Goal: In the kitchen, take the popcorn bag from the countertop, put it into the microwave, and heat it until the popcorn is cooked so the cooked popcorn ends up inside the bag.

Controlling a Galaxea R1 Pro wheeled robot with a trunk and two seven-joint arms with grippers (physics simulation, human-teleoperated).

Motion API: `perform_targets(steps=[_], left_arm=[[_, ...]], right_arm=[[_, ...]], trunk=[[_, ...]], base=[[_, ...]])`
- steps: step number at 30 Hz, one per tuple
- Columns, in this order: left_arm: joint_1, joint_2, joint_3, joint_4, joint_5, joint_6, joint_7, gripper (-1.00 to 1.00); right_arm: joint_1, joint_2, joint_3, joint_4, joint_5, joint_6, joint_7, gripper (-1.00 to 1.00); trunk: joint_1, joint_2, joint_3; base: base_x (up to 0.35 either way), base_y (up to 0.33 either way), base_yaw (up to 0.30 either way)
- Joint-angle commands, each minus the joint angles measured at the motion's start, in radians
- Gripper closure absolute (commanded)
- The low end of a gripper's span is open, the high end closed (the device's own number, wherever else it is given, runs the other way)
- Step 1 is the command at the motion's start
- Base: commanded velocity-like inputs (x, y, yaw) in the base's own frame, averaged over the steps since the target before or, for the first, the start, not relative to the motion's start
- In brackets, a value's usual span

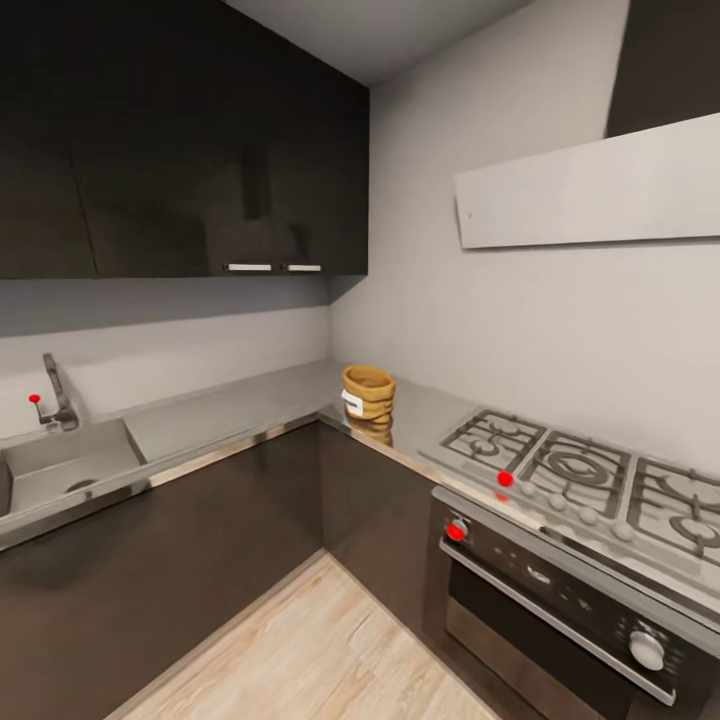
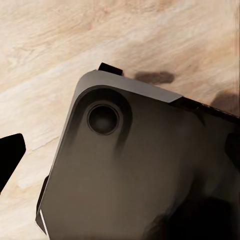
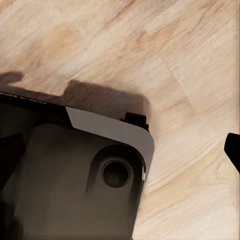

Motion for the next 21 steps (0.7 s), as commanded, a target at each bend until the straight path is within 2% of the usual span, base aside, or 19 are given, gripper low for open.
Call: perform_targets(steps=[1, 7, 14, 21], left_arm=[[0.0, 0.0, -0.003, -0.001, 0.01, -0.002, 0.002, -1.0], [0.0, 0.0, -0.003, -0.001, 0.01, -0.004, 0.002, -1.0], [0.0, -0.002, -0.003, -0.001, 0.01, -0.004, 0.002, -1.0], [0.0, -0.002, -0.003, -0.001, 0.01, -0.004, 0.002, -1.0]], right_arm=[[-0.001, -0.001, -0.008, 0.003, 0.007, -0.004, 0.001, -1.0], [-0.001, -0.001, -0.008, 0.003, 0.007, -0.004, 0.0, -1.0], [-0.001, -0.001, -0.008, 0.003, 0.007, -0.004, 0.0, -1.0], [-0.001, -0.001, -0.009, 0.003, 0.003, -0.013, 0.0, -1.0]], trunk=[[0.001, -0.001, -0.001], [0.001, -0.001, -0.001], [0.001, -0.001, -0.001], [0.001, -0.001, -0.001]], base=[[0.323, 0.0, 0.0], [0.323, 0.0, 0.015], [0.323, 0.0, 0.232], [0.322, 0.0, 0.039]])
